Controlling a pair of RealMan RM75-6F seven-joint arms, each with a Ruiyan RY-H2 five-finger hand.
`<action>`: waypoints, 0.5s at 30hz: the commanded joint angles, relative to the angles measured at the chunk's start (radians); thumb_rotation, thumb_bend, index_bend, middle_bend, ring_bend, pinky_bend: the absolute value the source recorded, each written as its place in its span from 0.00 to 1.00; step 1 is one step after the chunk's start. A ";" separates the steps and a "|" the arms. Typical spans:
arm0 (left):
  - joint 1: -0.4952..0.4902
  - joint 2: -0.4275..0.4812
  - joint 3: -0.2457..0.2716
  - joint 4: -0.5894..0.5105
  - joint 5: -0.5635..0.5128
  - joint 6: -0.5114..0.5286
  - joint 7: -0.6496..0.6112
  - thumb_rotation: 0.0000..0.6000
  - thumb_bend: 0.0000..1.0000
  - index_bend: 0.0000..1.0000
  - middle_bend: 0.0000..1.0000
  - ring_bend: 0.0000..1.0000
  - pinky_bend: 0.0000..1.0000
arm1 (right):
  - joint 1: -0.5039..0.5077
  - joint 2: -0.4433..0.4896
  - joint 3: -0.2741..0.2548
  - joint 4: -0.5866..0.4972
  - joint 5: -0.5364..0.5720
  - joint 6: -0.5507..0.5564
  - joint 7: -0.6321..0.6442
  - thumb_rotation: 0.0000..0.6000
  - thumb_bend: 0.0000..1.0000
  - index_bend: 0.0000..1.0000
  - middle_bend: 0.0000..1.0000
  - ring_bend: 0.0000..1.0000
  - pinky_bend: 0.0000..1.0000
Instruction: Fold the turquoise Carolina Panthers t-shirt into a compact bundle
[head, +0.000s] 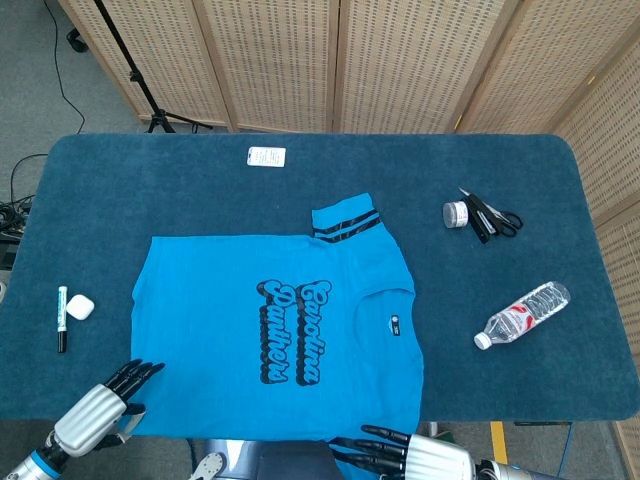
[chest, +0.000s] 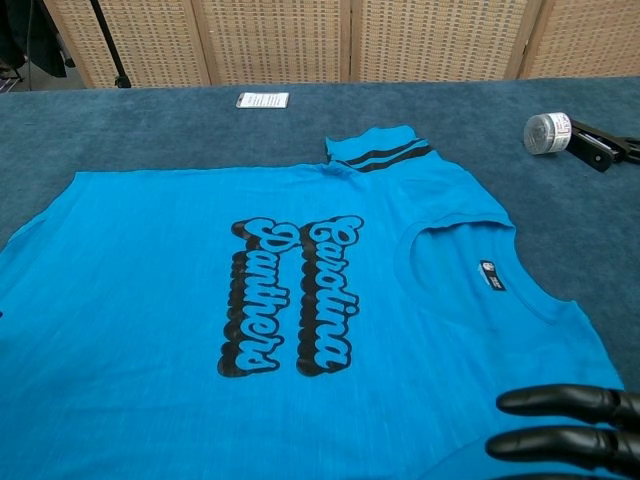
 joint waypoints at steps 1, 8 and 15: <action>-0.001 0.000 -0.006 -0.003 -0.005 0.001 -0.003 1.00 0.59 0.80 0.00 0.00 0.00 | 0.000 0.002 0.005 -0.002 0.005 0.002 0.004 1.00 0.47 0.63 0.06 0.00 0.01; -0.014 0.010 -0.053 -0.031 -0.041 0.012 -0.013 1.00 0.59 0.80 0.00 0.00 0.00 | 0.008 0.017 0.043 -0.018 0.061 0.015 0.053 1.00 0.47 0.63 0.06 0.00 0.01; -0.058 0.068 -0.129 -0.160 -0.121 -0.038 0.012 1.00 0.60 0.80 0.00 0.00 0.00 | 0.042 0.059 0.118 -0.098 0.191 -0.002 0.172 1.00 0.47 0.63 0.06 0.00 0.01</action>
